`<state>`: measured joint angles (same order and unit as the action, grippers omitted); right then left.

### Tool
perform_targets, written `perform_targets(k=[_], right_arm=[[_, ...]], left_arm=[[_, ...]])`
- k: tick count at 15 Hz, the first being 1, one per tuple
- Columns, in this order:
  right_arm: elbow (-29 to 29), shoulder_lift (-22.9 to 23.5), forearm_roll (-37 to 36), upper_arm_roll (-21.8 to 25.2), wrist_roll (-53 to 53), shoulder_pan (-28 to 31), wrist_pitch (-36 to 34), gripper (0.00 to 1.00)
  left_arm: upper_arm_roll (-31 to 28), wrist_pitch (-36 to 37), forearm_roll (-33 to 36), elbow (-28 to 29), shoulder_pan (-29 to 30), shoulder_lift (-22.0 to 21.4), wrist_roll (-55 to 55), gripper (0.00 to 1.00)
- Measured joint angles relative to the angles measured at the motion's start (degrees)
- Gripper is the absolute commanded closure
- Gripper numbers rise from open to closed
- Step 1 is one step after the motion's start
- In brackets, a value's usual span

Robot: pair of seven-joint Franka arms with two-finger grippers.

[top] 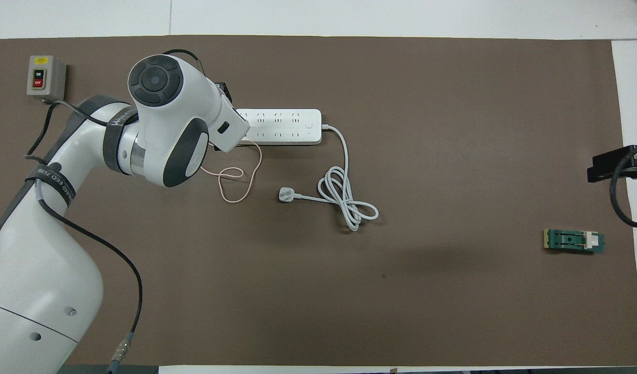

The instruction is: Plug charger into power strip

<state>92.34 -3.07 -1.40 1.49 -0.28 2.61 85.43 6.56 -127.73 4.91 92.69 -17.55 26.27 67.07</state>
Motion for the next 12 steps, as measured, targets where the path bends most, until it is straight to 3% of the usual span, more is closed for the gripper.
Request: perform_targets(k=[12], right_arm=[[-0.27, 0.00, -0.02, -0.40, 5.11, -0.01, 0.32, 0.00]], left_arm=[[-0.07, -1.96, 3.82, 2.48, -0.11, -0.01, 0.00, 1.00]])
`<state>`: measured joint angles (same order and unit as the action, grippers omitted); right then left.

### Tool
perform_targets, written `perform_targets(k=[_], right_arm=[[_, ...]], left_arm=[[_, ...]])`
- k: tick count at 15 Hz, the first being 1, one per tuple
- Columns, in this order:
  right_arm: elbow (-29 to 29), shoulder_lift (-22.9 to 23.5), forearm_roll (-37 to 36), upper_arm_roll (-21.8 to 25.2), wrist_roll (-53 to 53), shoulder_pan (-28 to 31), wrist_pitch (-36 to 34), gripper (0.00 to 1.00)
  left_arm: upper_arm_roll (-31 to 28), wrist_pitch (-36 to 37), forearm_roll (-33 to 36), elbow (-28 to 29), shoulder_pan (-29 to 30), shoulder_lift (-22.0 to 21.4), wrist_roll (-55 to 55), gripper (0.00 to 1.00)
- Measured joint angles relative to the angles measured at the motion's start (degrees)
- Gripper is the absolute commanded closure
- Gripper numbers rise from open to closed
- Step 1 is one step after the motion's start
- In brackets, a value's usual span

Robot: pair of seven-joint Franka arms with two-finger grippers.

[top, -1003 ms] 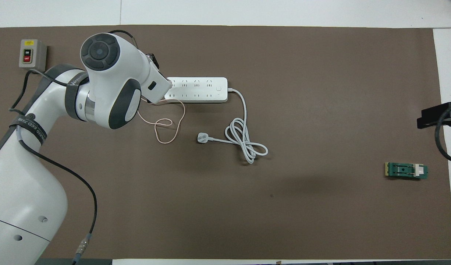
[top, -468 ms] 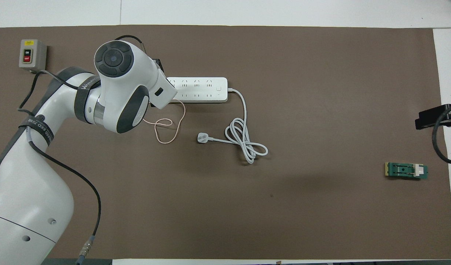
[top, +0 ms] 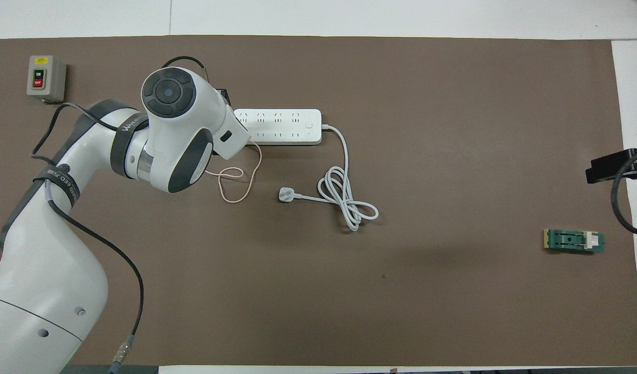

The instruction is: Plug charger into power strip

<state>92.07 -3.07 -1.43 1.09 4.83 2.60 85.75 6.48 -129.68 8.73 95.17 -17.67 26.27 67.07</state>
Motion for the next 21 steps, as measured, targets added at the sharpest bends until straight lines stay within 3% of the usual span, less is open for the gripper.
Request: perform_targets(k=[21], right_arm=[[-0.02, 0.00, 0.00, -0.19, 0.16, -0.18, -0.06, 0.00]], left_arm=[[0.06, -0.51, 0.03, 1.37, -0.82, -0.75, -0.65, 1.00]])
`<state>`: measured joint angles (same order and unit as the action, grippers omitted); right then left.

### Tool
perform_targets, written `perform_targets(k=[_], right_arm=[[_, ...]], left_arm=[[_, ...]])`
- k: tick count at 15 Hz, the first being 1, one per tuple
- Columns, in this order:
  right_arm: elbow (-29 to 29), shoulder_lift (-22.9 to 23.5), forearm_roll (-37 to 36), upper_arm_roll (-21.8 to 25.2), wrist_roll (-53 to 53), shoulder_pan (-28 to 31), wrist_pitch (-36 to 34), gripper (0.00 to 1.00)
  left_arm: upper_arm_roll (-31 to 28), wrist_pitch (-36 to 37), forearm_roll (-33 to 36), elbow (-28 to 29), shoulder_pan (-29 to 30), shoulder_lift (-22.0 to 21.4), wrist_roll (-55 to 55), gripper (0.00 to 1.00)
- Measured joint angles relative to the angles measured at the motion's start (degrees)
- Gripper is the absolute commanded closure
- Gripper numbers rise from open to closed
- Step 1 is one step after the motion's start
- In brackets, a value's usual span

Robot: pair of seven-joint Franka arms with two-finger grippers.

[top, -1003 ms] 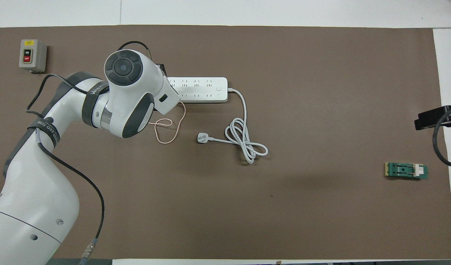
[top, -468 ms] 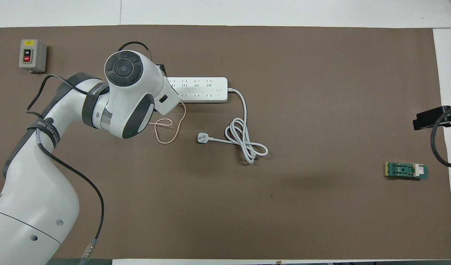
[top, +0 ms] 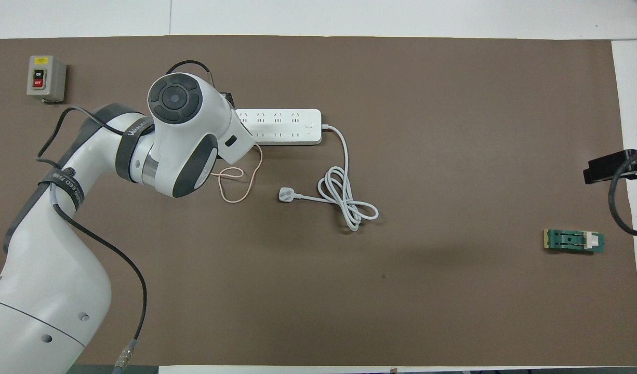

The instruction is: Plug charger into power strip

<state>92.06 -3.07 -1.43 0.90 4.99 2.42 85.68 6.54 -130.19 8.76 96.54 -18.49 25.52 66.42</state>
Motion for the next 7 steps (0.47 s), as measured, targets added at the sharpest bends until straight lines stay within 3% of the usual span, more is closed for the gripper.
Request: perform_targets(k=[7], right_arm=[[0.00, 0.00, 0.00, 0.00, 0.00, 0.00, -0.03, 0.00]], left_arm=[[-0.01, -0.97, 0.14, 1.01, -0.24, -0.13, -3.00, 1.00]])
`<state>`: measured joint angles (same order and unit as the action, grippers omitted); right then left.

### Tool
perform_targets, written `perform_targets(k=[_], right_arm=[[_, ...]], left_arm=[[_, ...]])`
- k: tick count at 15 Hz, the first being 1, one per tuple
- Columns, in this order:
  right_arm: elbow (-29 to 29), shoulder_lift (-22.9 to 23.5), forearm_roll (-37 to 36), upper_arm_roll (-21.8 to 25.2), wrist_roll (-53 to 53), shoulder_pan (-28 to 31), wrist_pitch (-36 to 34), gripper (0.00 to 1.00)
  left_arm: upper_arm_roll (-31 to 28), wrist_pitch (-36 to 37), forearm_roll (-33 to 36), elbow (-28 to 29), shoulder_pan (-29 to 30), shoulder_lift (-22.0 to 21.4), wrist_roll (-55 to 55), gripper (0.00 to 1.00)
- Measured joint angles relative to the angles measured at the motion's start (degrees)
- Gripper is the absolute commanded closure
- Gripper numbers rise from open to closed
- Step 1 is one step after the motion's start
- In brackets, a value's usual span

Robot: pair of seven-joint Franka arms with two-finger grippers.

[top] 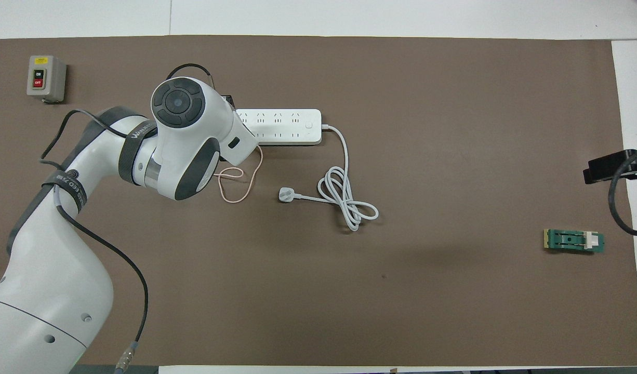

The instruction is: Plug charger into power strip

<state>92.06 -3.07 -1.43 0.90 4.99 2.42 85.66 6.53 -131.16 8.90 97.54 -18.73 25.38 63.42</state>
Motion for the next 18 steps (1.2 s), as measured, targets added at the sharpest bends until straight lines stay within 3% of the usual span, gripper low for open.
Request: perform_targets(k=[6, 18], right_arm=[[0.01, 0.00, 0.00, -0.02, 0.00, -0.02, -0.01, 0.00], [0.04, 0.00, 0.00, -0.11, 0.00, -0.03, -0.01, 0.00]], left_arm=[[-0.01, 0.45, 0.02, -0.31, -0.02, 0.13, -0.63, 1.00], [0.17, 8.62, -0.25, -7.79, -0.20, 4.10, -1.04, 1.00]])
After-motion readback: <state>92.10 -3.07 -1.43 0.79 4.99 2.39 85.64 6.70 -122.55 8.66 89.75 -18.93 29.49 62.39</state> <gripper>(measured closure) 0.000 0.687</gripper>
